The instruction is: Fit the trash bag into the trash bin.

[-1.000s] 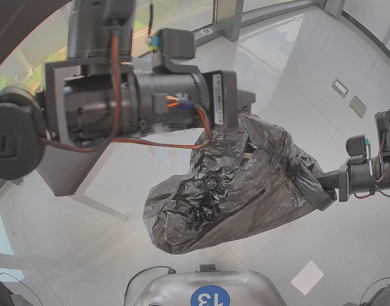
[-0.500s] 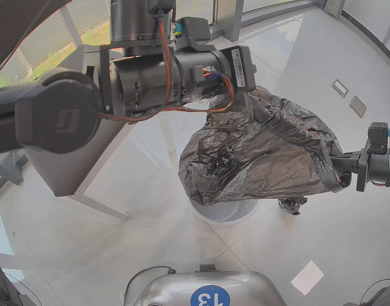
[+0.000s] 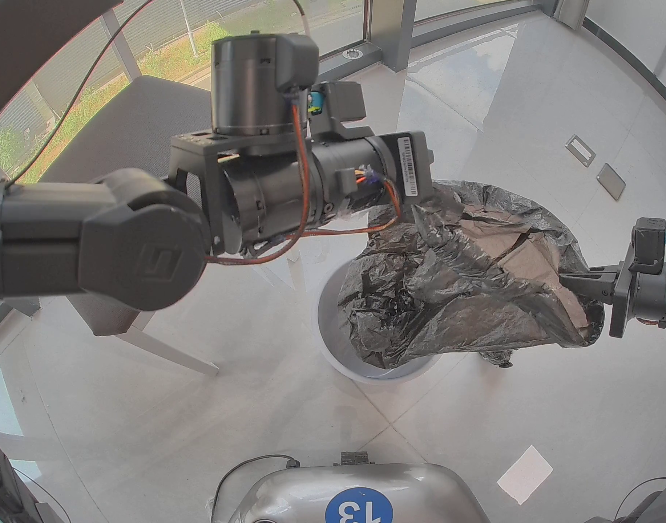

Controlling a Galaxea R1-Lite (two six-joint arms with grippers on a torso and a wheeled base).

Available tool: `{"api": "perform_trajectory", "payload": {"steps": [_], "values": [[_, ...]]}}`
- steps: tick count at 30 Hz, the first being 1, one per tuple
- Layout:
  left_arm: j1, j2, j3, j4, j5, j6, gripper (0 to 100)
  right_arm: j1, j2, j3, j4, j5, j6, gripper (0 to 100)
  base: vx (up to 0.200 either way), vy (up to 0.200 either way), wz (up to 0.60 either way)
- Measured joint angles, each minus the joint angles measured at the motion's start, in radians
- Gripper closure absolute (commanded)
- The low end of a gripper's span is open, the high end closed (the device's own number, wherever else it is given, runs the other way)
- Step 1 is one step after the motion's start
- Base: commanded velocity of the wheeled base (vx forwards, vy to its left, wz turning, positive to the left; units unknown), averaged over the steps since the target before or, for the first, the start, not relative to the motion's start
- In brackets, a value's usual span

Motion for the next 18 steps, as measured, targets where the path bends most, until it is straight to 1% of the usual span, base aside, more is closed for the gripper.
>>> {"api": "perform_trajectory", "payload": {"steps": [5,9,18], "values": [[0.033,0.024,0.038,-0.036,-0.007,0.000,100,0.010,0.015,0.017,-0.033,0.001,-0.005,100,0.000,0.000,0.00],[0.051,0.045,0.050,-0.051,-0.031,0.004,100,0.018,0.048,0.013,-0.044,0.001,-0.010,100,0.000,0.000,0.00],[0.113,0.093,0.061,-0.085,-0.062,0.012,100,0.033,0.180,-0.028,-0.121,0.003,-0.011,100,0.000,0.000,0.00]]}}
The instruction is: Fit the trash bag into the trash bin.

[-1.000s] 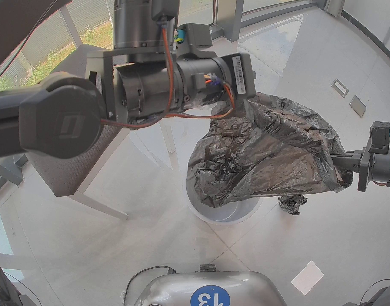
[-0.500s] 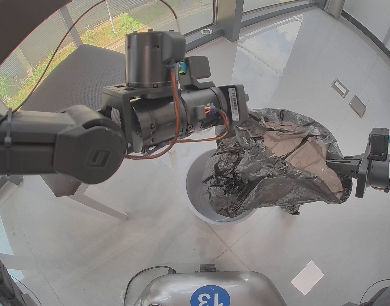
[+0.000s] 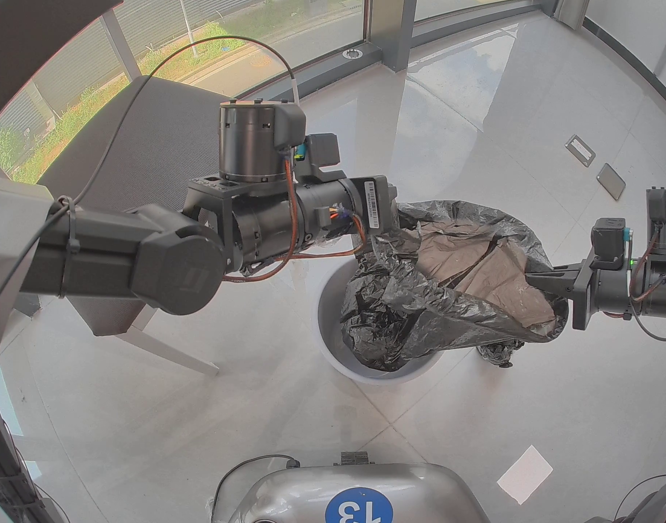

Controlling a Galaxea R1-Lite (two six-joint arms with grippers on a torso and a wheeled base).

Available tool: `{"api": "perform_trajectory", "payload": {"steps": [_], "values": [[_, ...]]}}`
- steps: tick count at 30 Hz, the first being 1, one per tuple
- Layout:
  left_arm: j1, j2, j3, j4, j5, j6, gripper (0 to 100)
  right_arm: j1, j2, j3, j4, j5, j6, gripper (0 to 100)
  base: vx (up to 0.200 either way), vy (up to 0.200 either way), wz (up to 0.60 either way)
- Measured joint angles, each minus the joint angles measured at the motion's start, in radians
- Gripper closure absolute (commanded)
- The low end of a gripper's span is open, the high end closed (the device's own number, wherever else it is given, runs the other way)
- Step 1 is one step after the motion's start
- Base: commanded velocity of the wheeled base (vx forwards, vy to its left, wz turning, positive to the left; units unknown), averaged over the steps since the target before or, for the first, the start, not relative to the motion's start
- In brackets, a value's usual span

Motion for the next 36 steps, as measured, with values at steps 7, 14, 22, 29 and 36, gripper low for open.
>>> {"api": "perform_trajectory", "payload": {"steps": [7,14,22,29,36], "values": [[0.028,0.038,0.013,-0.022,-0.015,0.009,100,0.017,0.118,-0.064,-0.009,0.007,0.004,100,0.000,0.000,0.00],[0.053,0.099,0.005,-0.055,-0.035,0.009,100,0.015,0.252,-0.155,-0.008,0.008,0.004,100,0.000,0.000,0.00],[0.091,0.201,-0.029,-0.053,-0.031,0.009,100,-0.005,0.417,-0.232,-0.006,0.008,0.006,100,0.000,0.000,0.00],[0.136,0.281,-0.042,-0.052,-0.015,0.004,100,-0.026,0.547,-0.292,-0.004,0.012,0.005,100,0.000,0.000,0.00],[0.152,0.299,-0.026,-0.055,-0.011,0.010,100,-0.030,0.612,-0.300,-0.002,0.013,-0.012,100,0.000,0.000,0.00]]}}
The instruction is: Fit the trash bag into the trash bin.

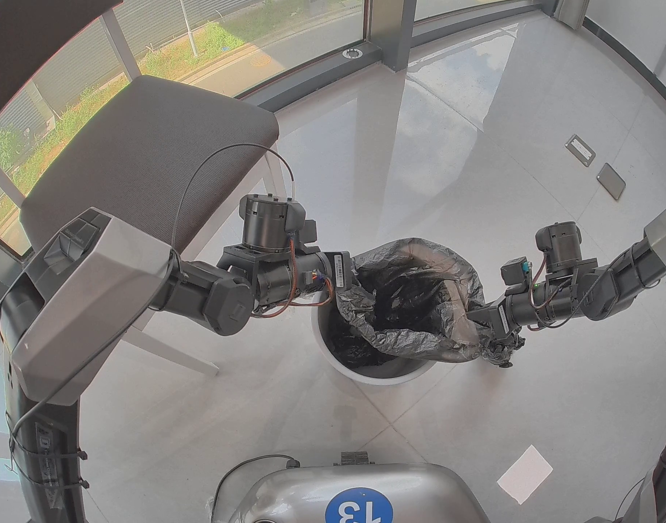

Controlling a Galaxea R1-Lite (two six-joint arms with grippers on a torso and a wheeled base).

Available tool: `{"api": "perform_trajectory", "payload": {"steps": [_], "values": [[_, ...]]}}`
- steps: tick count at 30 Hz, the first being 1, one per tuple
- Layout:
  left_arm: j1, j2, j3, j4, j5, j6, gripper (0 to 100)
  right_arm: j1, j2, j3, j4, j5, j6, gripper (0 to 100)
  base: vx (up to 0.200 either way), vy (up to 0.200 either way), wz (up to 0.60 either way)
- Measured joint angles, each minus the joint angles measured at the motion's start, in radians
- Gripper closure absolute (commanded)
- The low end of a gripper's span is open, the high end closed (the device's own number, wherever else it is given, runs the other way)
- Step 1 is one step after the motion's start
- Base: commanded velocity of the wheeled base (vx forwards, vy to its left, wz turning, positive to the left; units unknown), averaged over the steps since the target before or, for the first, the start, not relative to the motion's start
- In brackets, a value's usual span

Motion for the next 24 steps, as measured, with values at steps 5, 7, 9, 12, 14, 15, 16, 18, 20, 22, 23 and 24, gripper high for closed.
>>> {"api": "perform_trajectory", "payload": {"steps": [5,7,9,12,14,15,16,18,20,22,23,24], "values": [[0.002,-0.002,-0.008,-0.006,0.023,-0.001,100,0.004,0.021,-0.001,0.001,0.000,-0.009,100,0.000,0.000,0.00],[0.002,-0.009,-0.014,-0.021,0.034,-0.003,100,0.007,0.026,0.000,0.001,-0.001,-0.012,100,0.000,0.000,0.00],[0.003,-0.020,-0.021,-0.029,0.036,-0.005,100,0.011,0.030,0.000,0.001,-0.001,-0.014,100,0.000,0.000,0.00],[0.006,-0.043,-0.028,-0.033,0.040,-0.004,100,0.024,0.035,0.001,0.000,-0.001,-0.015,100,0.000,0.000,0.00],[0.010,-0.060,-0.026,-0.033,0.045,-0.003,100,0.032,0.039,0.000,0.000,-0.002,-0.015,100,0.000,0.000,0.00],[0.011,-0.068,-0.022,-0.033,0.048,-0.002,100,0.037,0.042,0.000,0.000,-0.003,-0.014,100,0.000,0.000,0.00],[0.011,-0.077,-0.014,-0.033,0.050,-0.001,100,0.041,0.045,-0.001,0.000,-0.004,-0.014,100,0.000,0.000,0.00],[0.014,-0.096,0.004,-0.033,0.053,0.000,100,0.048,0.049,-0.001,0.000,-0.004,-0.014,100,0.000,0.000,0.00],[0.019,-0.111,0.026,-0.035,0.054,0.002,100,0.053,0.053,-0.003,0.000,-0.005,-0.014,100,0.000,0.000,0.00],[0.023,-0.120,0.040,-0.036,0.055,0.002,100,0.054,0.058,-0.003,0.000,-0.006,-0.013,100,0.000,0.000,0.00],[0.025,-0.123,0.044,-0.037,0.055,0.002,100,0.053,0.060,-0.004,0.000,-0.006,-0.013,100,0.000,0.000,0.00],[0.026,-0.124,0.046,-0.040,0.055,0.003,100,0.051,0.061,-0.004,0.000,-0.006,-0.014,100,0.000,0.000,0.00]]}}
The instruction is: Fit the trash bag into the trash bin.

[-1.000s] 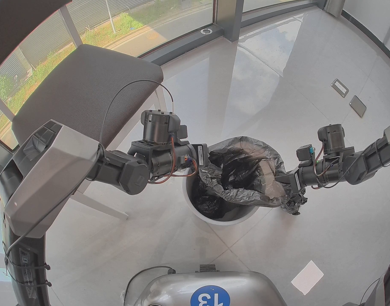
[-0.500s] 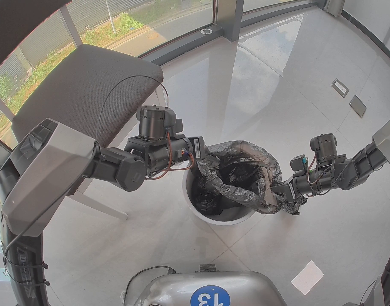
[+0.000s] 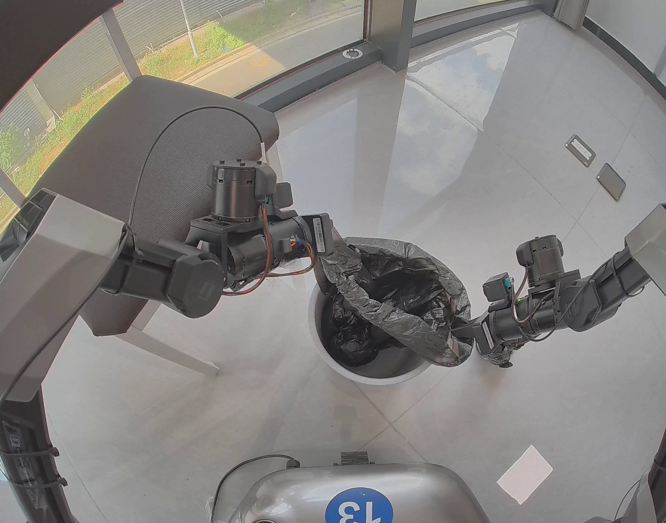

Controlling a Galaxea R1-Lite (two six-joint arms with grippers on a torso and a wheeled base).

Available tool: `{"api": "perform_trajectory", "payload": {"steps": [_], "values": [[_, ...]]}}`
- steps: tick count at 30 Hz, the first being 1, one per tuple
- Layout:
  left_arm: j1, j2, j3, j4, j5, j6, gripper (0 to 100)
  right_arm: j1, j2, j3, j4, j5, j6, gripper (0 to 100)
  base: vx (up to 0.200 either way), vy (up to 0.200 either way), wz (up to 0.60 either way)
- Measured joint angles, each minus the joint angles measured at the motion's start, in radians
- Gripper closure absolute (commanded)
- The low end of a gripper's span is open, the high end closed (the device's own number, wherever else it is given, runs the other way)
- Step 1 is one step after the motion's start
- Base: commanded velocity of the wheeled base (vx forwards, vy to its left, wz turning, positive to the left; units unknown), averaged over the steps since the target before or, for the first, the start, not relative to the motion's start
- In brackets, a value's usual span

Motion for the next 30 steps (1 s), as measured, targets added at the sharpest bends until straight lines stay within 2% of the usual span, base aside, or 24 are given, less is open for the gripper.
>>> {"api": "perform_trajectory", "payload": {"steps": [5,6,19,30], "values": [[-0.003,0.021,-0.012,-0.016,0.000,0.000,100,-0.012,0.004,0.001,0.000,-0.001,-0.002,100,0.000,0.000,0.00],[-0.004,0.025,-0.016,-0.019,0.000,0.000,100,-0.013,0.004,0.001,0.000,-0.001,-0.002,0,0.000,0.000,0.00],[-0.005,0.034,0.009,-0.019,0.016,0.005,100,-0.019,-0.009,0.002,-0.008,-0.002,-0.004,0,0.000,0.000,0.00],[-0.004,-0.014,0.185,-0.071,0.018,0.036,100,-0.011,-0.084,-0.007,-0.009,-0.002,-0.009,0,0.000,0.000,0.00]]}}
